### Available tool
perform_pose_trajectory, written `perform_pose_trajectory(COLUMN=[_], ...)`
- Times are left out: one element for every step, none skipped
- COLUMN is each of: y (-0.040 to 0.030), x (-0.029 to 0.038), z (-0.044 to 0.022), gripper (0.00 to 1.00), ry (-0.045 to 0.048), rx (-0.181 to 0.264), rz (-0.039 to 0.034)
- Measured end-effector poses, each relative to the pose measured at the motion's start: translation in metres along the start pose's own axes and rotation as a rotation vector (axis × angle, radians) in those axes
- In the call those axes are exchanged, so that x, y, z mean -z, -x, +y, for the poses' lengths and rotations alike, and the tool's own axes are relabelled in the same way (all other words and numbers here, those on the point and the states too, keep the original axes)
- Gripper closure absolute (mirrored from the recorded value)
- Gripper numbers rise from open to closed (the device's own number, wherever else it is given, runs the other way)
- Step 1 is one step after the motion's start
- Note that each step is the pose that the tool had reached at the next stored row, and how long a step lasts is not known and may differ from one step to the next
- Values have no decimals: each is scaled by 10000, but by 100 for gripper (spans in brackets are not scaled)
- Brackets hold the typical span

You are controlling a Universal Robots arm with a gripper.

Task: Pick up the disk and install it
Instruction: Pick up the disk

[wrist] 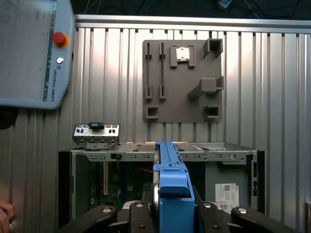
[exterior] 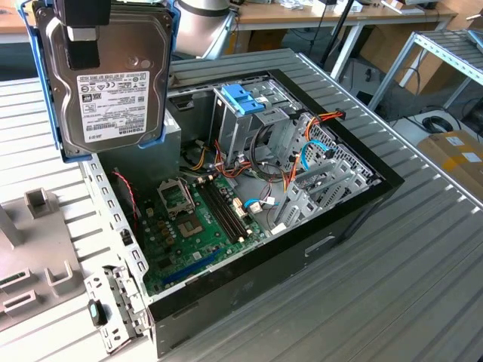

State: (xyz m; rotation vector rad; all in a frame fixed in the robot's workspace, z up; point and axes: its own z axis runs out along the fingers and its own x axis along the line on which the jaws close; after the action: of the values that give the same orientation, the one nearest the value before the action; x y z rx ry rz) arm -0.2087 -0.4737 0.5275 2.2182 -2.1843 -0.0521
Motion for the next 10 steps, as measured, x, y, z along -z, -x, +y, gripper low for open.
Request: perform_pose_trajectory(y=[-10, -15, -20, -26, -30, -39, -49, -55, -61, -69], x=[0, 0, 0, 0, 0, 0, 0, 0, 0, 0], z=[-5, -7, -10, -14, -16, -22, -29, -32, -34, -39], gripper=[63, 63, 63, 63, 63, 63, 63, 63, 63, 63], ry=[0, 0, 0, 0, 0, 0, 0, 0, 0, 0], rx=[0, 0, 0, -1, 0, 0, 0, 0, 0, 0], rz=[0, 1, 0, 0, 0, 0, 1, 0, 1, 1])
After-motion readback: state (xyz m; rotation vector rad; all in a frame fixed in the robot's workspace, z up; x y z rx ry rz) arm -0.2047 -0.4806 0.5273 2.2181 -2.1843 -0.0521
